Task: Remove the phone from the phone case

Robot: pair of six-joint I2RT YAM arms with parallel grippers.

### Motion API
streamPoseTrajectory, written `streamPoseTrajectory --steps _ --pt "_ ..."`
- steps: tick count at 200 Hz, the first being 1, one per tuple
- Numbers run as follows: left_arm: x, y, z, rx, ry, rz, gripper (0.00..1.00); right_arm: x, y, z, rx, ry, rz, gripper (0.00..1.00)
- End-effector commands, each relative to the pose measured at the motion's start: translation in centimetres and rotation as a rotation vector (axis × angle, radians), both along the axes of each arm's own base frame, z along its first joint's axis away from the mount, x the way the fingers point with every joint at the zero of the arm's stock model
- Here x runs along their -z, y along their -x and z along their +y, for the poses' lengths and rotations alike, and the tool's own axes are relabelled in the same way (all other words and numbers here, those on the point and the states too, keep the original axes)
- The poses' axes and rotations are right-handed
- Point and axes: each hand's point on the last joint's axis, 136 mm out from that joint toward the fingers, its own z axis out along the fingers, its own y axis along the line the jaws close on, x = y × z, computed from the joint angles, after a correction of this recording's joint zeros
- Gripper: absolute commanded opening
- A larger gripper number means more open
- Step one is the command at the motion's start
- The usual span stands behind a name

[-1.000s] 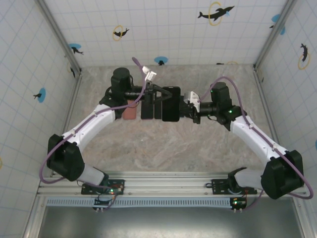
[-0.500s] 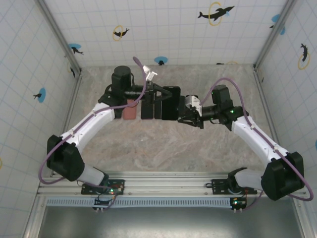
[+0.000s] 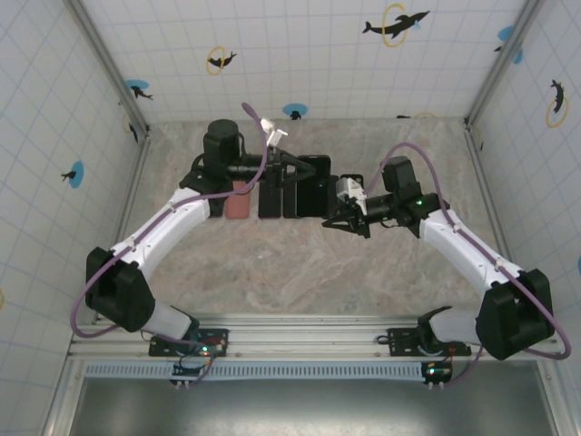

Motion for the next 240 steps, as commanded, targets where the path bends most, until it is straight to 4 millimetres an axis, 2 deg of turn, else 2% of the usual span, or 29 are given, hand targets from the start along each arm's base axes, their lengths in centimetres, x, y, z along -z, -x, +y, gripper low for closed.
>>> streamPoseTrajectory --steps 1,77,151,240 --pt "-2.2 0.9 0.2 0.036 0.052 -0.064 0.00 -1.8 -0.4 0.5 -0.017 -0.041 -0.045 0.22" --pt "-2.1 1.2 0.3 0.048 0.055 -0.052 0.00 -2.5 -0.7 0.5 -0.018 -0.073 -0.047 0.20" --pt "-2.1 1.4 0.2 0.071 0.057 -0.032 0.00 -2.2 -1.2 0.5 -0.005 -0.060 -0.051 0.16" --pt "-1.7 1.7 0.2 0.081 0.052 -0.016 0.00 -2.6 -1.2 0.6 -0.018 -0.087 -0.046 0.17"
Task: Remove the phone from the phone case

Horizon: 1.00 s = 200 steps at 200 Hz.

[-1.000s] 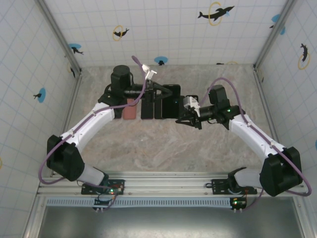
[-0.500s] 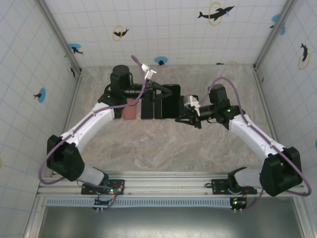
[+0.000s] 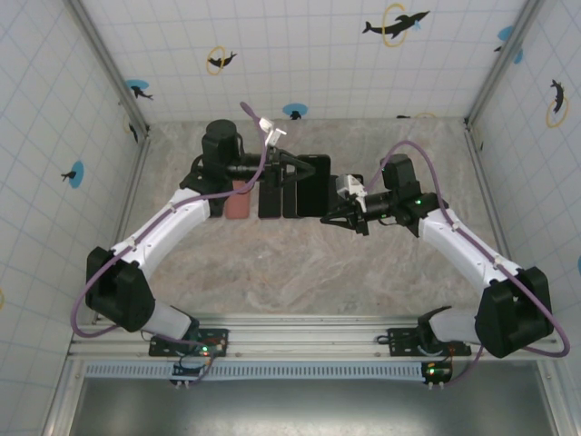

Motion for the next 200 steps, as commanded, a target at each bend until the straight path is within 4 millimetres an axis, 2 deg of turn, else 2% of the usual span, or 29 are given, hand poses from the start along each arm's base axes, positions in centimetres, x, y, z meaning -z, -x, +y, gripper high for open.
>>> streamPoseTrajectory --steps 1,61,108,141,170,200 --pt "-1.3 1.3 0.2 0.054 0.032 -0.027 0.00 -1.7 -0.8 0.2 -0.007 -0.041 -0.048 0.17" --pt "-1.3 1.4 0.2 0.060 0.034 -0.015 0.00 -1.7 -1.2 0.2 0.000 -0.040 -0.051 0.15" --pt "-0.8 2.6 -0.6 0.124 0.022 0.056 0.00 -2.3 -3.5 0.0 0.117 -0.012 -0.138 0.10" --pt "-0.2 3.3 -0.9 0.149 0.008 0.089 0.00 -4.4 -4.8 -0.5 0.202 -0.064 -0.237 0.09" --pt "0.4 4.2 -1.3 0.183 -0.007 0.119 0.00 -5.2 -6.0 -0.8 0.266 -0.070 -0.297 0.07" --pt "0.7 4.5 -1.5 0.192 -0.018 0.131 0.00 -6.2 -6.0 -0.5 0.271 -0.105 -0.330 0.07"
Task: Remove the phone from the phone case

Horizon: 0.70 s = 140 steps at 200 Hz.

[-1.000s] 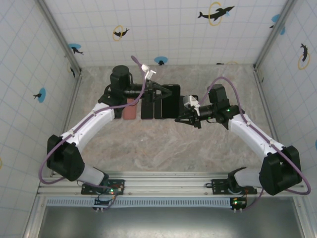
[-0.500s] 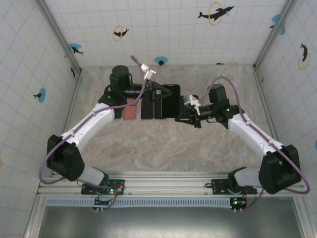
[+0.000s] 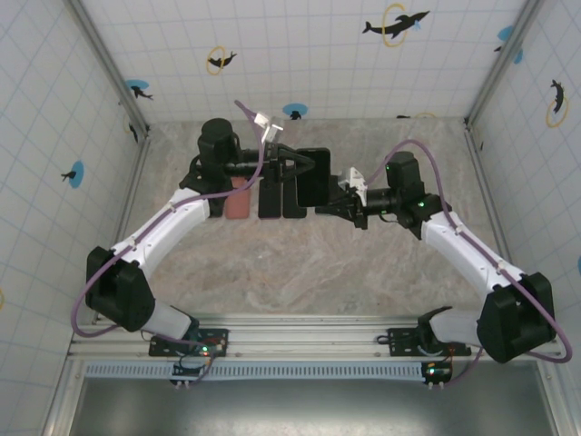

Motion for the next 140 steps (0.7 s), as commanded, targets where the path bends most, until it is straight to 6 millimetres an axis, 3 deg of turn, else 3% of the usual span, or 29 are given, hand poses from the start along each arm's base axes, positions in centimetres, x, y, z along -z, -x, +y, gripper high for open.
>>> streamPoseTrajectory --steps 1,65,140 --pt "2.0 4.9 -1.4 0.205 -0.071 0.197 0.00 -5.2 -3.6 -0.2 0.133 -0.089 -0.290 0.07" --pt "1.3 5.2 -1.9 0.228 -0.050 0.187 0.00 -5.5 -4.4 -0.2 0.219 -0.044 -0.402 0.07" --pt "1.4 4.9 -2.2 0.229 -0.042 0.179 0.00 -6.2 -3.9 -0.2 0.202 -0.096 -0.378 0.08"
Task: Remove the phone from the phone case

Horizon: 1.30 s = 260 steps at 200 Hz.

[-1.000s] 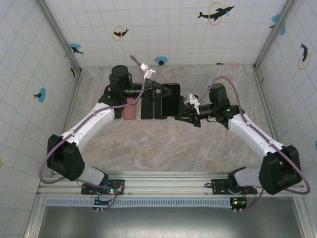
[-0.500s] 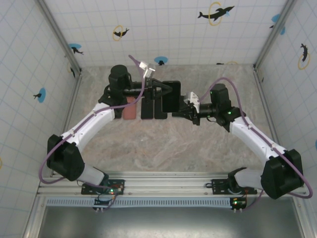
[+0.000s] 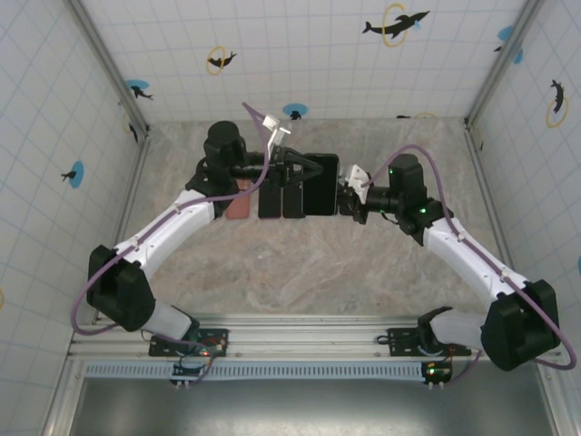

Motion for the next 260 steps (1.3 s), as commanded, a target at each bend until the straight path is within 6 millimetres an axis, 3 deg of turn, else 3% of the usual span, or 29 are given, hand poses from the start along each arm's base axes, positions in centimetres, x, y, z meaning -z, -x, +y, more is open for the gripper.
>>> streamPoseTrajectory --steps 1,55,121,156,191,260 --pt "2.0 2.9 -0.8 0.157 -0.063 0.148 0.00 -6.0 -1.0 0.5 0.011 -0.129 -0.212 0.08" --pt "1.4 0.3 -1.0 0.036 -0.039 0.121 0.00 -5.2 0.0 0.0 -0.017 -0.150 -0.149 0.11" --pt "0.5 -2.5 -1.2 -0.100 -0.006 0.191 0.00 -5.1 2.6 -0.5 -0.103 -0.274 -0.038 0.28" --pt "0.0 -2.9 -1.1 -0.124 0.032 0.249 0.00 -5.2 2.4 -1.0 -0.083 -0.340 0.021 0.29" --pt "-0.4 -5.3 -0.7 -0.260 0.092 0.372 0.00 -5.7 2.4 -1.4 -0.052 -0.436 0.121 0.33" --pt "-1.3 -8.4 1.9 -0.449 0.319 0.634 0.00 -6.2 0.6 -3.1 0.127 -0.703 0.497 0.48"
